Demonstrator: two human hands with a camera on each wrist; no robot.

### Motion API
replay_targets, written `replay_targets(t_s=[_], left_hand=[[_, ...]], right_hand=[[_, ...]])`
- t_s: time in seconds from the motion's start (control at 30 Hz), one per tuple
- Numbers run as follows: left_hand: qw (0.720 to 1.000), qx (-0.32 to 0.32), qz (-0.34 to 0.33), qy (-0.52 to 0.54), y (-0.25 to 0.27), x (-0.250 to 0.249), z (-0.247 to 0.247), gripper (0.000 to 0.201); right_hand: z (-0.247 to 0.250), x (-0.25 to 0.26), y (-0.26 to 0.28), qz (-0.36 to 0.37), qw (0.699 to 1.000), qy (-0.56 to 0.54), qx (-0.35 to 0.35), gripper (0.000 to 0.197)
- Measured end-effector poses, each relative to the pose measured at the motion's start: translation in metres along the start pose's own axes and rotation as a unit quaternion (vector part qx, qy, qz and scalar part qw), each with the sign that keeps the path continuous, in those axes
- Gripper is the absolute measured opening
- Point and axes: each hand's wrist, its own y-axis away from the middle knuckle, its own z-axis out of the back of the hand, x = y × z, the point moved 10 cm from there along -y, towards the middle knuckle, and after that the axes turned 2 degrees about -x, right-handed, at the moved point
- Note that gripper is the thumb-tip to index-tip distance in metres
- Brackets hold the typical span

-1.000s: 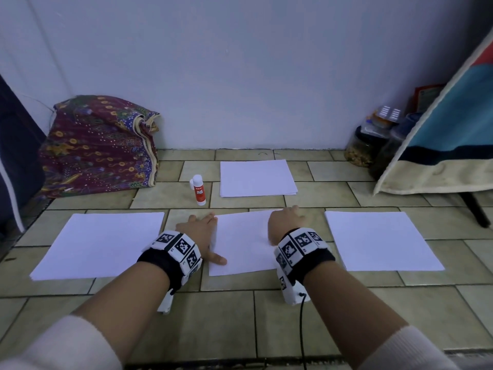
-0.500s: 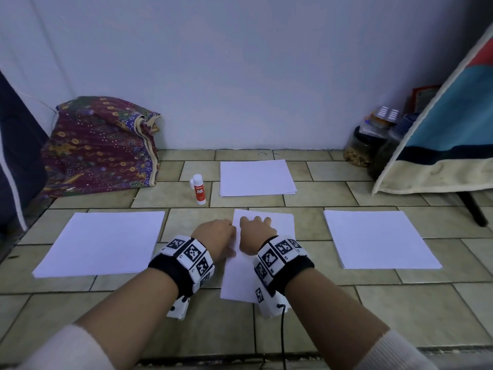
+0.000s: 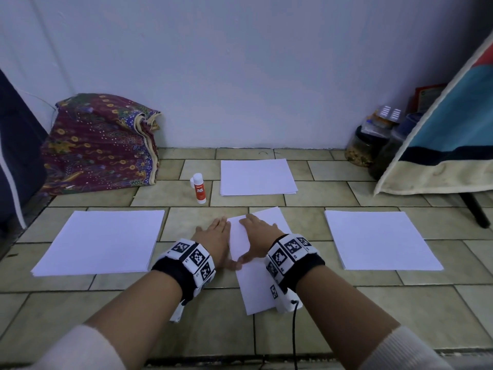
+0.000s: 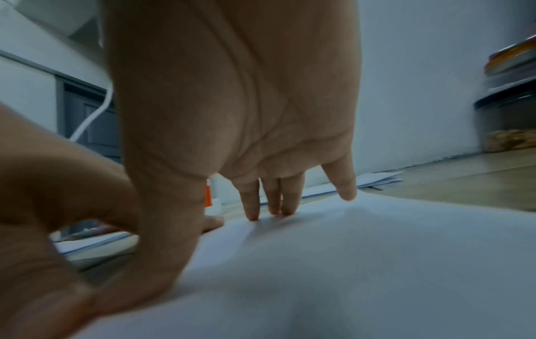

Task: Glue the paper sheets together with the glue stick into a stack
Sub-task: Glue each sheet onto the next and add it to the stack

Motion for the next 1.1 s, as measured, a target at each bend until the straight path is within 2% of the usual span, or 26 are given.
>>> replay_targets(t_s=[0.07,0.2,0.37,0.43,0.5,0.57,0.63,0.8,0.87,0.93,1.03,1.1], left_hand=[[1.0,0.003,0.002,-0.003,0.0,0.001,-0.001,0.114],[1.0,0.014,-0.002,-0.001,-0.001,0.003,-0.004,0.113],[1.0,0.011,-0.011,0.001,0.001,0.003,0.0,0.113],[1.0,-0.017,-0.015,0.002,0.002,0.004,0.012,0.102],[0.998,-0.06,-0.012,-0.006,0.005,0.005,0.029,0.081],[0.996,-0.087,0.01,0.003,0.01,0.008,0.043,0.067],[0.995,-0.084,0.041,0.028,0.015,0.013,0.048,0.057],[0.994,-0.056,0.061,0.075,0.023,0.023,0.038,0.046],[0.993,-0.061,0.044,0.087,0.023,0.023,0.034,0.043],[0.994,-0.074,0.016,0.08,0.021,0.019,0.033,0.042],[0.993,-0.089,-0.007,0.077,0.015,0.017,0.031,0.051],[0.992,-0.102,-0.023,0.069,0.008,0.016,0.029,0.068]], right_hand=[[-0.001,-0.019,-0.001,-0.028,0.999,-0.032,0.005,0.104],[0.008,-0.062,-0.004,-0.099,0.992,-0.071,-0.035,0.094],[0.011,-0.066,-0.009,-0.122,0.989,-0.071,-0.04,0.097],[0.016,-0.059,-0.01,-0.125,0.99,-0.045,-0.053,0.093],[0.021,-0.048,-0.008,-0.129,0.99,0.028,-0.052,0.084],[0.025,-0.035,-0.004,-0.138,0.985,0.091,-0.044,0.065],[0.023,-0.021,-0.002,-0.145,0.981,0.123,-0.037,0.049],[0.015,0.006,-0.002,-0.127,0.979,0.149,-0.053,0.059],[0.015,0.009,-0.001,-0.122,0.979,0.152,-0.066,0.061],[0.011,0.012,-0.002,-0.116,0.982,0.139,-0.051,0.064],[-0.005,0.019,-0.006,-0.079,0.995,0.068,-0.001,0.072],[-0.01,0.029,-0.006,-0.031,0.999,0.032,0.007,0.078]])
